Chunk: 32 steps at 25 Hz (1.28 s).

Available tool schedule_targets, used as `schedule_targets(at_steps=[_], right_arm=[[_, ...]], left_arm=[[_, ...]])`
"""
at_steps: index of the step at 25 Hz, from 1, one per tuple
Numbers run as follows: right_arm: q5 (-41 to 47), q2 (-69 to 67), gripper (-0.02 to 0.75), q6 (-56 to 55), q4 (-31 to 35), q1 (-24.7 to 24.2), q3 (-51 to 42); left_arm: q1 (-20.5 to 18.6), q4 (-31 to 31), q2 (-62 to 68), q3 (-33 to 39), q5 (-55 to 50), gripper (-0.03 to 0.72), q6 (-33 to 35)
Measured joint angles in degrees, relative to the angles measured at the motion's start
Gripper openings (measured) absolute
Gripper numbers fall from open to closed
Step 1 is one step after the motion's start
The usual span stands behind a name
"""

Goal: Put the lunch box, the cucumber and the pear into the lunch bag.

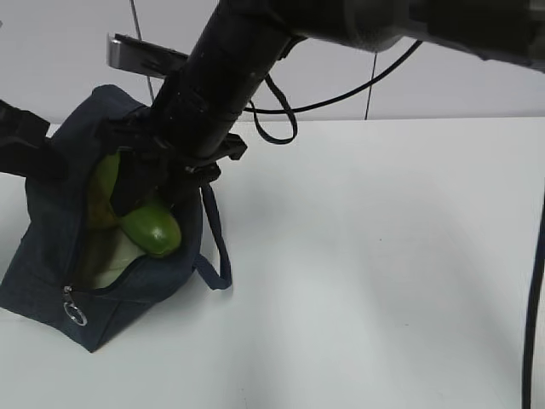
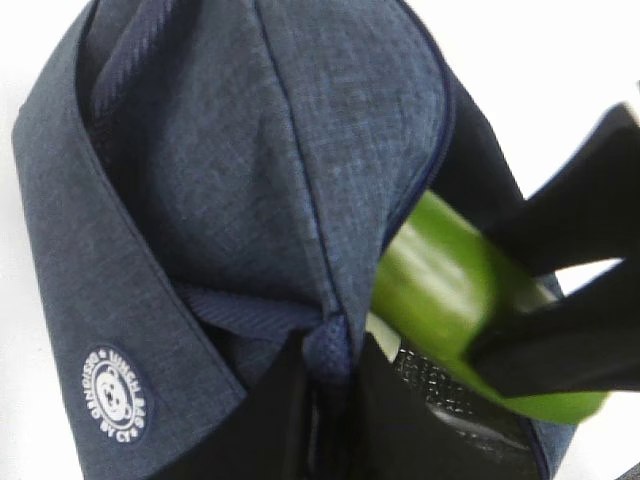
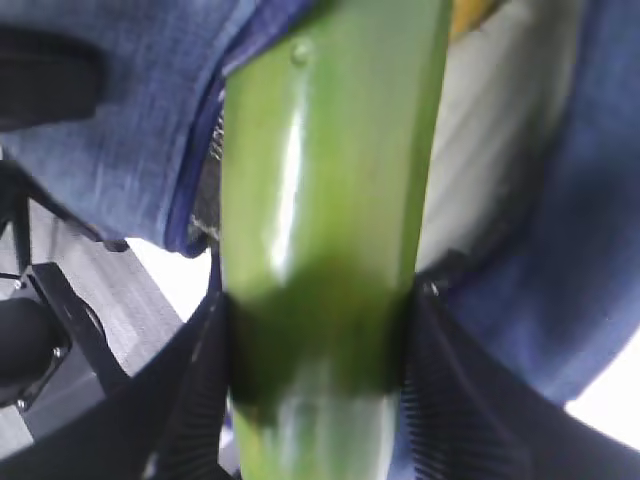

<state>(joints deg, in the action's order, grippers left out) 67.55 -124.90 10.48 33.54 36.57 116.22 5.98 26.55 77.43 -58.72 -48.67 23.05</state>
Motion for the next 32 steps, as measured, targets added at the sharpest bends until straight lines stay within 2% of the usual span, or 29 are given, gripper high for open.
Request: schedule_targets(at_steps=[9,14,16,27,32], right_arm=[[-10.7,-1.6,0.352,5.4,0.7,1.7,0.0],[-11.6,-1.7,0.471,8.1,0.5,2.1,0.0],[-11.7,-1.7,0.494,8.8,0.3,2.3,0.0],[-6.9,0.4,0.495,8.0,-11.9,2.3,0.0],[-5.2,3.9,0.495,0.3,-20.0,2.3,0.1]], left_arm=[[0.0,1.0,0.0,0.0,0.5,0.017,0.7],[0.0,1.0,0.0,0.0,0.3,0.017,0.7],[0.0,1.2,0.0,0.0,-0.1,0.017,0.7],[0.0,1.5,0.0,0.0,-0.3,0.017,0.8],[0.0,1.5,0.0,0.0,-0.3,0.017,0.8]])
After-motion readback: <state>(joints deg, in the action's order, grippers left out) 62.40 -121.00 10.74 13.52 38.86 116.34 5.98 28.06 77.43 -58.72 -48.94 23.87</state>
